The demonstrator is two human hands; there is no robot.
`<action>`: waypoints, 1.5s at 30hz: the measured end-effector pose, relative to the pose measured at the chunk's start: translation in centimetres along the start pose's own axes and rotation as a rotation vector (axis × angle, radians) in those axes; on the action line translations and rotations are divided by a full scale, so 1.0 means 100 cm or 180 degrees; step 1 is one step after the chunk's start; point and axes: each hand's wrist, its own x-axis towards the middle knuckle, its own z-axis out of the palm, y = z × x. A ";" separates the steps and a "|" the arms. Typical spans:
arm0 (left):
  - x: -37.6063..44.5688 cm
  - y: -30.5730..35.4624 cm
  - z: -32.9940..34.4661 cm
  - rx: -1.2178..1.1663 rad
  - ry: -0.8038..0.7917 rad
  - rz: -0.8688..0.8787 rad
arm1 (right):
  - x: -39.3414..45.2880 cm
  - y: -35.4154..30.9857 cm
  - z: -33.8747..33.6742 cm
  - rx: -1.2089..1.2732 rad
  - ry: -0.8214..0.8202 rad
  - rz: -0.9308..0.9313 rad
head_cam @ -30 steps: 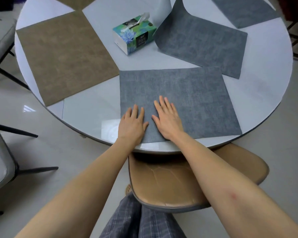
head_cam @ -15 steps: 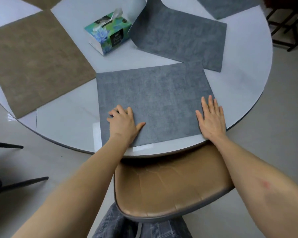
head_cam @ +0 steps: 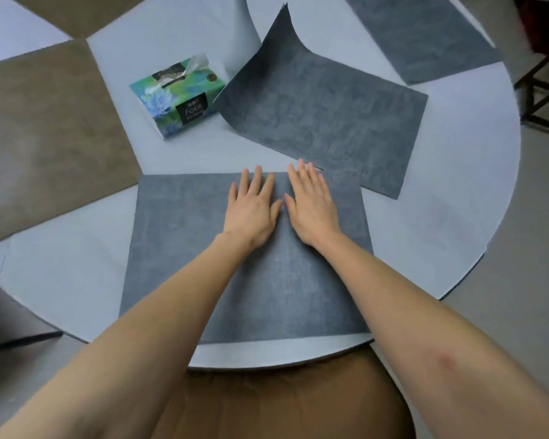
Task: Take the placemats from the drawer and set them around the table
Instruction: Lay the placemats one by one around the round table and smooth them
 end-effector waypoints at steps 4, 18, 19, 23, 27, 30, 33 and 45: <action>0.005 -0.005 0.040 0.0221 0.0222 -0.0072 | 0.009 0.022 0.024 -0.0224 -0.0043 -0.0203; -0.009 -0.081 0.010 0.0180 0.0228 -0.1449 | 0.004 0.038 0.005 -0.0093 0.0147 0.1734; -0.017 -0.096 0.005 0.0165 0.0266 -0.1586 | 0.003 0.027 0.001 -0.0097 0.0097 0.1552; -0.031 -0.132 -0.009 0.0207 0.0300 -0.1523 | -0.019 -0.066 0.004 0.0178 -0.0114 -0.0247; -0.034 -0.146 -0.014 0.0017 0.0316 -0.1319 | -0.059 -0.119 0.040 0.0153 -0.0631 -0.0867; -0.051 -0.155 -0.013 -0.0204 0.0323 -0.1468 | -0.071 -0.115 0.056 -0.0233 -0.0411 -0.0790; -0.098 -0.151 0.000 -0.0224 0.0420 -0.1487 | -0.072 -0.115 0.058 -0.0311 -0.0397 -0.0760; -0.187 -0.148 0.048 0.0345 0.0523 -0.0493 | -0.079 -0.117 0.059 -0.0329 -0.0261 -0.0529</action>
